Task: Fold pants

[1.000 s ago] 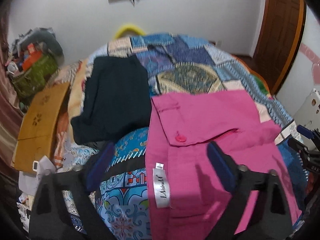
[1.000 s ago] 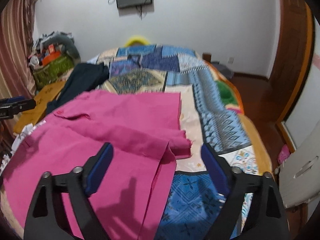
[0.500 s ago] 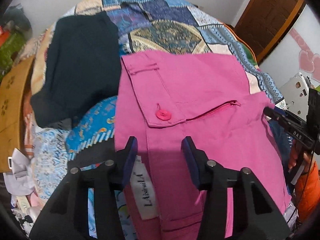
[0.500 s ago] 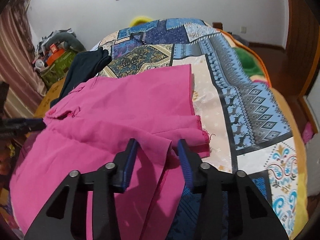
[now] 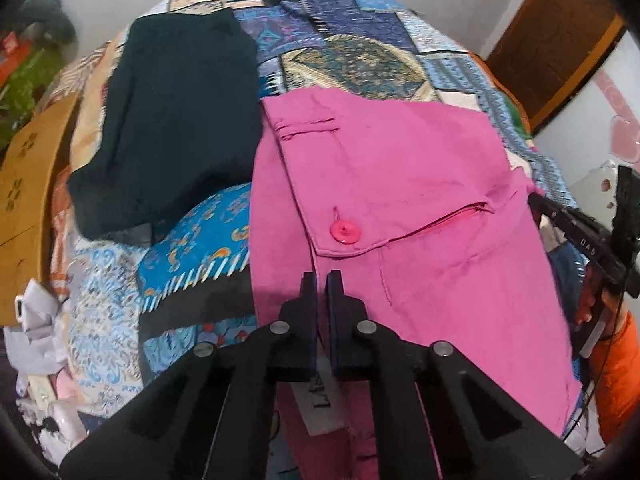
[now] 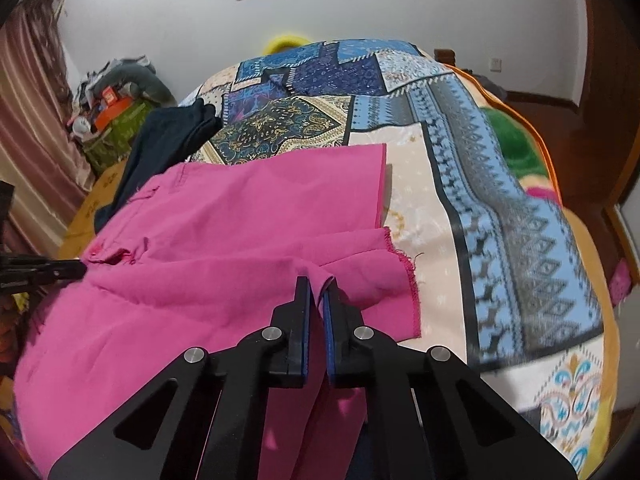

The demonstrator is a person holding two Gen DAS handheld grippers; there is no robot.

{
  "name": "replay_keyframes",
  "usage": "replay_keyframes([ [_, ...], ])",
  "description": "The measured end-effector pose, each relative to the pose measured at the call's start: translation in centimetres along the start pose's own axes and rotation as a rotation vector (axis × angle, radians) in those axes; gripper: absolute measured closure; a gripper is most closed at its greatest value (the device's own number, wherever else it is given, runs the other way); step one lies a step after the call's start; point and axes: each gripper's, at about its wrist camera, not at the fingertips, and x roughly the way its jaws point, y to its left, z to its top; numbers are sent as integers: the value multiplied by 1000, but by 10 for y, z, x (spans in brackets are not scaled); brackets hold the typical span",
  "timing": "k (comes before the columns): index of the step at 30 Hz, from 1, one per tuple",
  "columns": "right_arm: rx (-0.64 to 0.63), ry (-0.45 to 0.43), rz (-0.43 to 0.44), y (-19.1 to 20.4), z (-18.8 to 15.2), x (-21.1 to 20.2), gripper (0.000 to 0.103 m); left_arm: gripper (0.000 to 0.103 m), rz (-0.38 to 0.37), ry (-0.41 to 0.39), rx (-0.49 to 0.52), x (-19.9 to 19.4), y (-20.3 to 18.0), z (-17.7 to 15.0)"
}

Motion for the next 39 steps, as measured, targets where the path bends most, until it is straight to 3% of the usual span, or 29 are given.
replay_keyframes([
  [6, -81, 48, -71, 8, 9, 22, 99, 97, 111, -64, 44, -6, -15, -17],
  [13, -80, 61, -76, 5, 7, 11, 97, 95, 104, -84, 90, -16, -19, -10],
  [18, -67, 35, -84, 0, 5, -14, 90, 82, 82, -129, 88, -28, -23, 2],
  [21, -79, 1, -97, -1, 8, -28, 77, 64, 69, -168, 93, -36, -24, 13],
  [24, -73, -42, -106, -3, 14, -40, 66, 55, 50, -183, 76, -35, -20, 27],
  [28, -24, -80, -97, -11, 22, -43, 52, 53, 2, -110, 31, -12, -8, 42],
  [34, 52, -16, -74, -26, 19, -9, 52, 54, -109, 40, -66, 30, 13, 51],
  [36, 78, 15, -59, -29, 17, 4, 52, 54, -141, 57, -81, 36, 15, 53],
  [39, 107, 41, -29, -33, 14, 18, 52, 68, -188, 81, -75, 43, 12, 58],
])
